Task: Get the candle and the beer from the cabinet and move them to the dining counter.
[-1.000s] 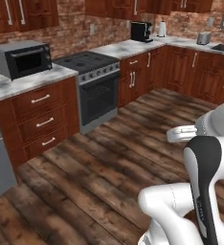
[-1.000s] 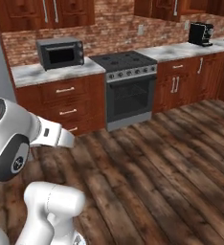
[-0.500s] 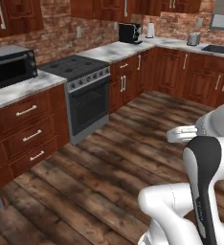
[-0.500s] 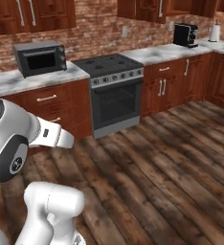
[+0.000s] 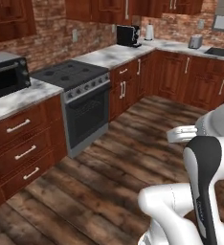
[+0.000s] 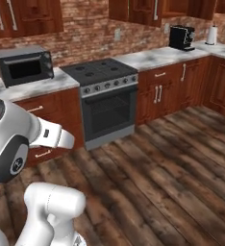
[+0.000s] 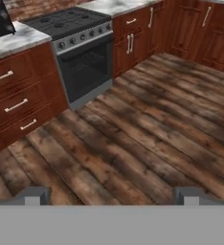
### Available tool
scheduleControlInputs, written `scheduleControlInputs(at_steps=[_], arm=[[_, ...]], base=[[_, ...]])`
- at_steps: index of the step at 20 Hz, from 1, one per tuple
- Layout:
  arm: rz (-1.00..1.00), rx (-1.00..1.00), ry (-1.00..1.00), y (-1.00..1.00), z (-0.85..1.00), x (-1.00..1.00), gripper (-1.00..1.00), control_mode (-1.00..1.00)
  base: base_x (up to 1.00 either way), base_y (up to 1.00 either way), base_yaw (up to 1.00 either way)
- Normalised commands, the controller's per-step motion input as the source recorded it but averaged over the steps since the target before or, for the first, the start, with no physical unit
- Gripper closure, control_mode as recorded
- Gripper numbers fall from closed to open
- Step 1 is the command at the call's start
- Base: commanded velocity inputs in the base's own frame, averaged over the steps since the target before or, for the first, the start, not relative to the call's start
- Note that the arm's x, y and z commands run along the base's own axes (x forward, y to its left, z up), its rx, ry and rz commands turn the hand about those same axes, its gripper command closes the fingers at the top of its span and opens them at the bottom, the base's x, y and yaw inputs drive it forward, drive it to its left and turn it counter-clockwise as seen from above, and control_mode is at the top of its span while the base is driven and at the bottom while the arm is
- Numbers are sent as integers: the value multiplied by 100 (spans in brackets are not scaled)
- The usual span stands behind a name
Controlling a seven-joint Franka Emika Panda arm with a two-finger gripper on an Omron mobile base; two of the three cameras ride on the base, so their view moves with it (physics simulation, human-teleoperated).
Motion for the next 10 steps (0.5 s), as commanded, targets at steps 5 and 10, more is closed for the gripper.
scheduleControlInputs(at_steps=[5, 10], arm=[[0, 0, 0, 0, 0, 0, -100, 100], [0, 0, 0, 0, 0, 0, -100, 100]], base=[[63, 0, -31], [54, 0, -42]])
